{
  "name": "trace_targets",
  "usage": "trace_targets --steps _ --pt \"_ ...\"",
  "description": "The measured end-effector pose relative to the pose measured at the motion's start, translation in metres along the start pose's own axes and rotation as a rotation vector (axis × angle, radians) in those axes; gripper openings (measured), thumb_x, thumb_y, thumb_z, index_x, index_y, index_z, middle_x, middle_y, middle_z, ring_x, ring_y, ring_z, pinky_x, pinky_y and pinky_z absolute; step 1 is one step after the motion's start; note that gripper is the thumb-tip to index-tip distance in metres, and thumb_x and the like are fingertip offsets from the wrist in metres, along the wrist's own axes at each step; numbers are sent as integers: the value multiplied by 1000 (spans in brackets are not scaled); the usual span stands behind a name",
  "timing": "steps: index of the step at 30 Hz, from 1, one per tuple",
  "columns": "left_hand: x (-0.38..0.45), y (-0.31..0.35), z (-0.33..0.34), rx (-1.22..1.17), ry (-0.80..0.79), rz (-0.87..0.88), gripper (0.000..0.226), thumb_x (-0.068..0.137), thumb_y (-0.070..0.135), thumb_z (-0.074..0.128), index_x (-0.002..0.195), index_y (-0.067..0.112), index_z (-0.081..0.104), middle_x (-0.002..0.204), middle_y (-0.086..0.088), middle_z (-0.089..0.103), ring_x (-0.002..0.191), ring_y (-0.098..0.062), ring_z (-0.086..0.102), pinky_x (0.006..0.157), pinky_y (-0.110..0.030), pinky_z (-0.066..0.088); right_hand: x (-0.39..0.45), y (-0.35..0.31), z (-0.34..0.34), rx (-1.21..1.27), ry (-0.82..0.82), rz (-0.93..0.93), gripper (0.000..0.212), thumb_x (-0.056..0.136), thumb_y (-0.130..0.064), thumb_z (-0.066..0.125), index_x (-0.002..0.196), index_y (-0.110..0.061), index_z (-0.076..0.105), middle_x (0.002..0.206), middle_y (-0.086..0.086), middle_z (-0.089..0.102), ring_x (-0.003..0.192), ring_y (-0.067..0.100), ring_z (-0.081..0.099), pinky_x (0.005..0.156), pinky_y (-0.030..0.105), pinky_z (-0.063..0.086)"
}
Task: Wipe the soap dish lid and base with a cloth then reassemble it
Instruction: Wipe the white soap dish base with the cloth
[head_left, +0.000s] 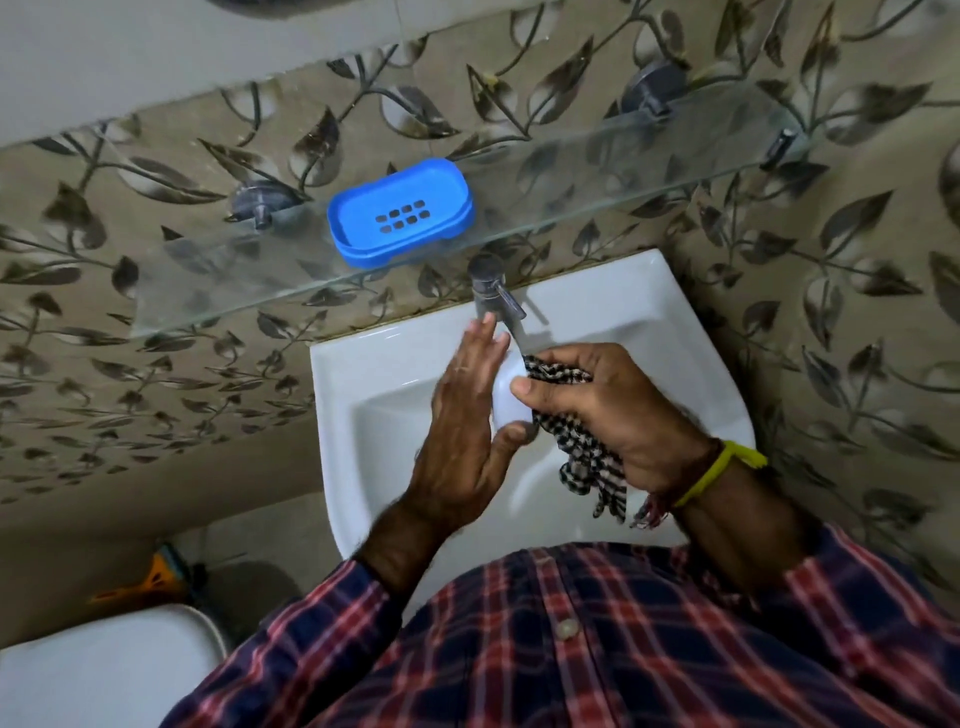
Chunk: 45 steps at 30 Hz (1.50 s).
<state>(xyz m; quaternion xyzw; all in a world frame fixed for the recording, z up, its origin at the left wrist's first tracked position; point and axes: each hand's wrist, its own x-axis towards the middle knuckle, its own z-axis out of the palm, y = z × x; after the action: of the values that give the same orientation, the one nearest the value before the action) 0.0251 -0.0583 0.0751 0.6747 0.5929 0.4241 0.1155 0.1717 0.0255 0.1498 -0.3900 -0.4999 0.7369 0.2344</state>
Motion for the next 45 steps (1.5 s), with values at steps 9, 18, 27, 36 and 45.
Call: trace_targets --steps 9,18,27,36,45 --pt "18 8 -2 -99 199 -84 58 108 48 19 153 13 30 146 -9 47 137 -29 47 108 -67 35 -2 -5 13 48 -69 -112 17 91 -6 69 106 -1 72 90 8 76 81 17 73 69 25 57" --pt "27 23 -15 -441 216 -333 62 105 47 24 153 11 40 128 -36 57 114 -52 58 95 -71 44 -14 -1 20 -83 -146 -189 21 92 -8 67 112 -3 72 104 14 77 100 29 72 92 38 59" --pt "31 27 -5 -684 65 -503 44 111 31 17 150 21 35 137 3 62 127 -18 60 103 -30 49 -1 -10 24 -105 180 -227 11 90 -14 72 91 -3 76 88 18 77 87 39 73 81 56 59" --pt "39 31 -7 -859 173 -756 77 97 67 31 144 9 49 134 -26 63 126 -42 59 110 -61 42 -6 -8 10 -349 -185 -162 15 97 -6 60 100 -4 75 93 7 77 87 17 73 81 31 59" --pt "46 24 -20 -1070 157 -968 65 96 72 34 101 27 81 96 -7 79 82 -22 76 63 -32 61 -20 -17 9 -1237 -235 -429 18 96 -26 59 108 -30 72 105 -12 63 97 16 62 79 37 52"
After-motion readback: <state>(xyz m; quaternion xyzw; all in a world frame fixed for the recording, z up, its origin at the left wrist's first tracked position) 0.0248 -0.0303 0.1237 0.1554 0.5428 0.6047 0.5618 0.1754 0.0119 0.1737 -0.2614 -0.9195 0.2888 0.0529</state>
